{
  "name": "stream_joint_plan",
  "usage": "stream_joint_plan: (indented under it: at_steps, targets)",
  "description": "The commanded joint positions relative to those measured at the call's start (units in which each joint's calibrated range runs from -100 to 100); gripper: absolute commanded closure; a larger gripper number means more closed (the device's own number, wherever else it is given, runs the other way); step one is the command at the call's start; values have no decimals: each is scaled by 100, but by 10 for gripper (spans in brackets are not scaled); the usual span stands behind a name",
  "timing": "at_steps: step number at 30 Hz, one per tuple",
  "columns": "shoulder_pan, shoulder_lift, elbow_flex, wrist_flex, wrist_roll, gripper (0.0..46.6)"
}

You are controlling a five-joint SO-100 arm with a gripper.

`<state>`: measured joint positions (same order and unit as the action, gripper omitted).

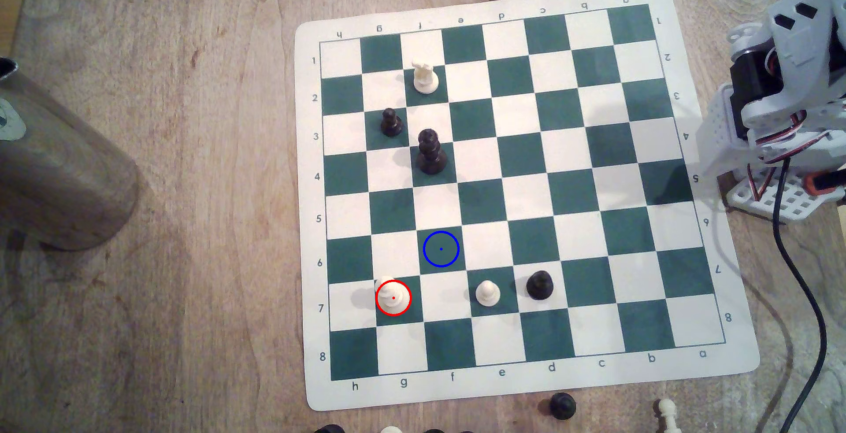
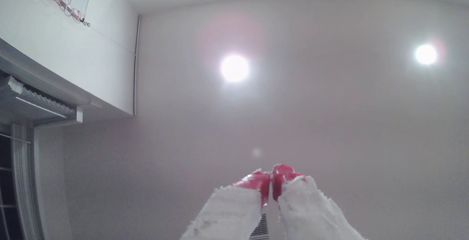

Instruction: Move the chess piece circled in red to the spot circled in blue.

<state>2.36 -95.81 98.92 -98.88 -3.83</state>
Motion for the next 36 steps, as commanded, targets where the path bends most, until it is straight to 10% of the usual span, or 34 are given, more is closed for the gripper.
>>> stream_joint_plan:
  at_steps: [1, 11, 25, 36]
  targets:
    - [96, -3, 99, -46, 15, 464]
    - [-349, 6, -173, 1764, 15, 464]
    - [-240, 65, -2820, 9725, -24, 464]
    - [-240, 1135, -3790, 12583, -29, 445]
